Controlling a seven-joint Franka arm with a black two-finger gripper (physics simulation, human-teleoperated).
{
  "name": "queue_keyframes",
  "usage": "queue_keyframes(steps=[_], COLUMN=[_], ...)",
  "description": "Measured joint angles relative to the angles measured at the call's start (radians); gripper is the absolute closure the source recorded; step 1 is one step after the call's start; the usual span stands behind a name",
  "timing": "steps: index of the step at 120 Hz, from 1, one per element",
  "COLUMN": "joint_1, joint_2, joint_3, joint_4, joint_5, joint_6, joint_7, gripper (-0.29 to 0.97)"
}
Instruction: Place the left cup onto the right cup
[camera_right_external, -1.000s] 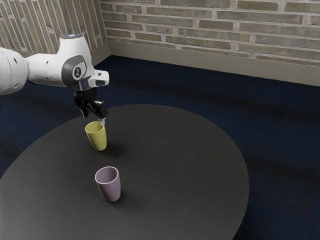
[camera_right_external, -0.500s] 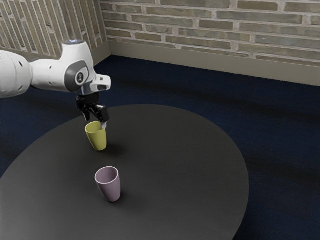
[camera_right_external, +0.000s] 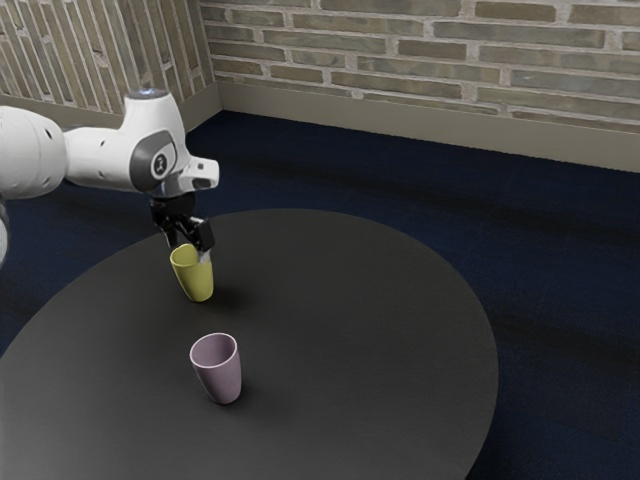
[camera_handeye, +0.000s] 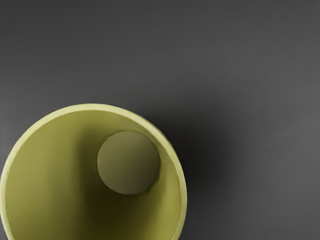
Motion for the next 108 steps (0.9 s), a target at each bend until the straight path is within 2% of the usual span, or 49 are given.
queue_keyframes(steps=[108], joint_1=[0.005], joint_2=[0.090], joint_3=[0.000], joint_4=[0.052], joint_5=[-0.007], joint_6=[0.050], joint_7=[0.036], gripper=[0.00])
